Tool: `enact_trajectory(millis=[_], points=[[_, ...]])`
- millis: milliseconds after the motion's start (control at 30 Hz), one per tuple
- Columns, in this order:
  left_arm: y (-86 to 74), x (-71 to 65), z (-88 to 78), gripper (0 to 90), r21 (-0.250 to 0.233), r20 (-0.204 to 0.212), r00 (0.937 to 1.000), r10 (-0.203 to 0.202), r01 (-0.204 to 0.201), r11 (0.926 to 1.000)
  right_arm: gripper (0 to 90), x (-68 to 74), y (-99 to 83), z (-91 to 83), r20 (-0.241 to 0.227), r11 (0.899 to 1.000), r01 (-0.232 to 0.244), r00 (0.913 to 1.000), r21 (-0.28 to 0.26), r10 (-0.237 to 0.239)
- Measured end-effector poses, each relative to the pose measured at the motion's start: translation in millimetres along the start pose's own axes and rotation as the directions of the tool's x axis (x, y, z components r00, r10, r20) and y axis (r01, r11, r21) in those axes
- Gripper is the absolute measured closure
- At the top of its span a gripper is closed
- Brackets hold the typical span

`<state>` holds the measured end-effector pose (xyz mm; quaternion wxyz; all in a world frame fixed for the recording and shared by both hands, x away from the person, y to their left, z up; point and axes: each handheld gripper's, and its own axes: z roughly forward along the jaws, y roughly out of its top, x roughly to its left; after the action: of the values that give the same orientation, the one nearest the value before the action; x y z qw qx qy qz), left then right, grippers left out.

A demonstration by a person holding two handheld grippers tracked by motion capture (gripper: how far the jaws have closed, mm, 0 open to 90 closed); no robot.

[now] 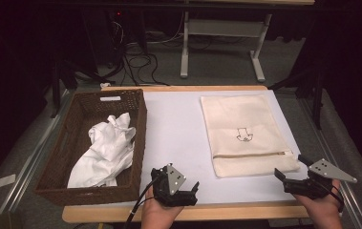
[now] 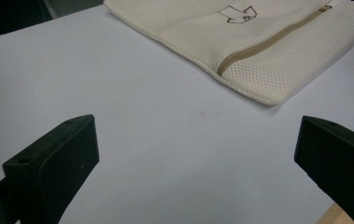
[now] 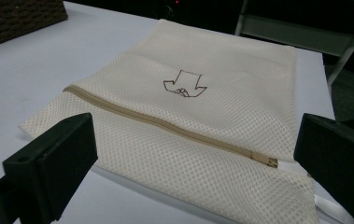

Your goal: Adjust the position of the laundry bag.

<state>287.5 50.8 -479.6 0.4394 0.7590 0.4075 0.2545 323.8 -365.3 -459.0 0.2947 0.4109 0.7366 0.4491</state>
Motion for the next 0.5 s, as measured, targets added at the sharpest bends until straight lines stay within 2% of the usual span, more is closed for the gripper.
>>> enact_trajectory(millis=[200,300,500], points=[[-0.2,2.5,-0.7,0.5,-0.004,0.003,0.9997,-0.024,0.024,0.9997,0.2,-1.9,-2.4,0.3,-0.009,1.0,-0.013,0.9999,0.001,0.013],[-0.6,5.7,-0.7,0.5,-0.01,0.008,0.9982,-0.059,0.059,0.9982,0.2,-2.0,-2.0,-0.2,-0.01,1.0,-0.014,0.9999,-0.002,0.014],[-1.4,10.0,-2.3,0.7,-0.013,0.011,0.9964,-0.084,0.084,0.9964,0.3,-2.5,-2.4,0.6,-0.01,1.0,-0.016,0.9998,-0.003,0.016]])
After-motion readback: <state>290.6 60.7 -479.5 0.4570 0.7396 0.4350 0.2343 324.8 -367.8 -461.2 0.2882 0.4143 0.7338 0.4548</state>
